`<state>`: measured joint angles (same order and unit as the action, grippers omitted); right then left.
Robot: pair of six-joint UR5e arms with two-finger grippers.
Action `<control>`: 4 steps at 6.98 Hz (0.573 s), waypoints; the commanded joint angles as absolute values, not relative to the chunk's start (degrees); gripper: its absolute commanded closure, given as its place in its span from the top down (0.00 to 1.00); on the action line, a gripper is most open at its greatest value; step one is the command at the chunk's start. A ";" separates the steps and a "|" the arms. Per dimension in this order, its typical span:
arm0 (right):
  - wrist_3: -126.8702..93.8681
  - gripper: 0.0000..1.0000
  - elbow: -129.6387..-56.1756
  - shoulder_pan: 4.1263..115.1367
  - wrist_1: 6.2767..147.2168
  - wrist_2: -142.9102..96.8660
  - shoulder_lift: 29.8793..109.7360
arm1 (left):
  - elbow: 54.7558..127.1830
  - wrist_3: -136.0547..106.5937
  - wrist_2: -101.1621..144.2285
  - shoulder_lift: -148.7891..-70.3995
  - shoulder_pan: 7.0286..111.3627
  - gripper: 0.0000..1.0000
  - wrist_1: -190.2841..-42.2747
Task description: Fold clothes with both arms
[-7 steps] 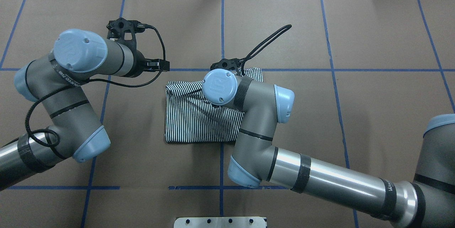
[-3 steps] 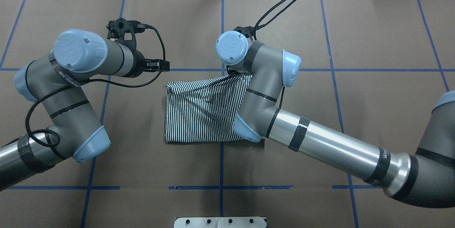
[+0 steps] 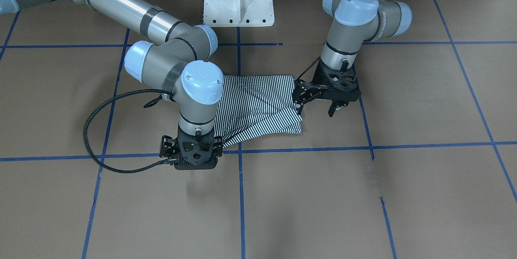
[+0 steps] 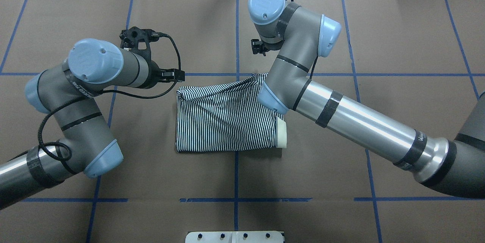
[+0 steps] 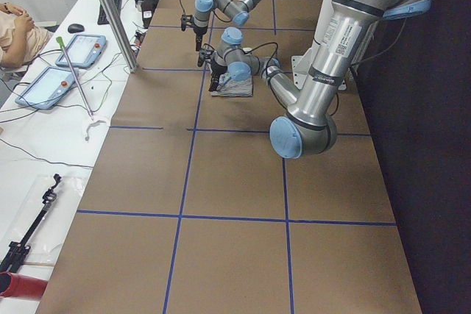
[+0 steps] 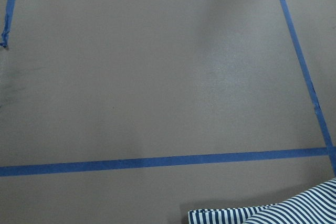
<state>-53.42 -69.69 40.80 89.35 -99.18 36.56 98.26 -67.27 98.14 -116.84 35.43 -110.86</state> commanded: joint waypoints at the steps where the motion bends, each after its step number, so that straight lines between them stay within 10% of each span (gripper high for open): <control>1: -52.73 1.00 -72.86 42.01 89.39 -101.78 36.82 | 97.91 -71.08 92.83 -117.68 28.94 1.00 -110.22; 4: -52.65 1.00 -75.67 42.01 89.38 -101.78 38.85 | 94.50 -73.04 92.20 -119.53 26.54 1.00 -107.49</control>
